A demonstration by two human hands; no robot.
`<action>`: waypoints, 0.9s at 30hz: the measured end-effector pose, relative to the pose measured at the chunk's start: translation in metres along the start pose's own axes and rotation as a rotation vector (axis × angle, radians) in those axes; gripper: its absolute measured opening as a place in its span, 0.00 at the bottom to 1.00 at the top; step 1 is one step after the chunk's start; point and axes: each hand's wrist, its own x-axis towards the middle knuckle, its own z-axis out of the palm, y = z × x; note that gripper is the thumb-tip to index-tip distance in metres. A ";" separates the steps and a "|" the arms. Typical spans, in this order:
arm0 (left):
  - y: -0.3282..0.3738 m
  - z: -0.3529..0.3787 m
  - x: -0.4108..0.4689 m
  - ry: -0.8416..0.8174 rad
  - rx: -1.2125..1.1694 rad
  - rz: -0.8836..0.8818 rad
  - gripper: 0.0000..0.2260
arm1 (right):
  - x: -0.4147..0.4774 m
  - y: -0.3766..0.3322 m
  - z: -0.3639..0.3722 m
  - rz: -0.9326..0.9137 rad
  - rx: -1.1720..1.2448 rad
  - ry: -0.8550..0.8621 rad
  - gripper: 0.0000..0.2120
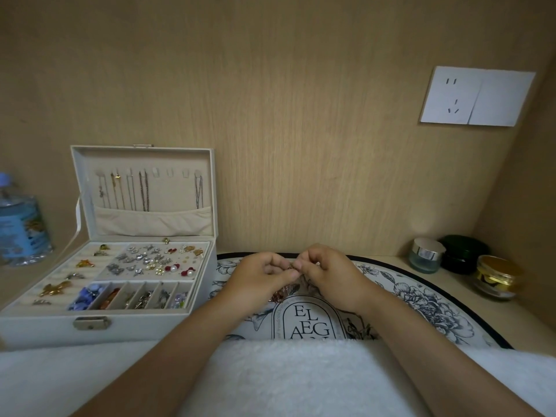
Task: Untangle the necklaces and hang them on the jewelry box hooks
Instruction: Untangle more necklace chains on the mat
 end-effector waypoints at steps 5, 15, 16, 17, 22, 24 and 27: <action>0.000 0.002 0.000 0.064 -0.003 0.058 0.07 | -0.003 -0.006 -0.005 -0.028 -0.117 -0.072 0.09; 0.000 0.001 0.002 0.029 0.022 0.068 0.04 | -0.004 -0.014 0.005 0.131 0.476 0.058 0.10; 0.001 0.000 0.001 0.027 0.016 0.069 0.04 | -0.005 -0.015 0.005 0.149 0.505 0.047 0.10; 0.003 0.000 0.000 0.029 0.001 0.073 0.04 | -0.006 -0.016 0.005 0.159 0.516 0.029 0.11; 0.008 -0.001 -0.005 0.087 -0.072 0.087 0.04 | -0.007 -0.018 0.000 0.140 0.385 -0.044 0.12; 0.008 -0.002 -0.004 0.071 -0.082 0.072 0.08 | -0.007 -0.018 -0.001 0.130 0.384 -0.033 0.11; 0.009 -0.001 -0.004 0.035 -0.101 0.054 0.05 | -0.007 -0.017 -0.003 0.121 0.421 0.014 0.09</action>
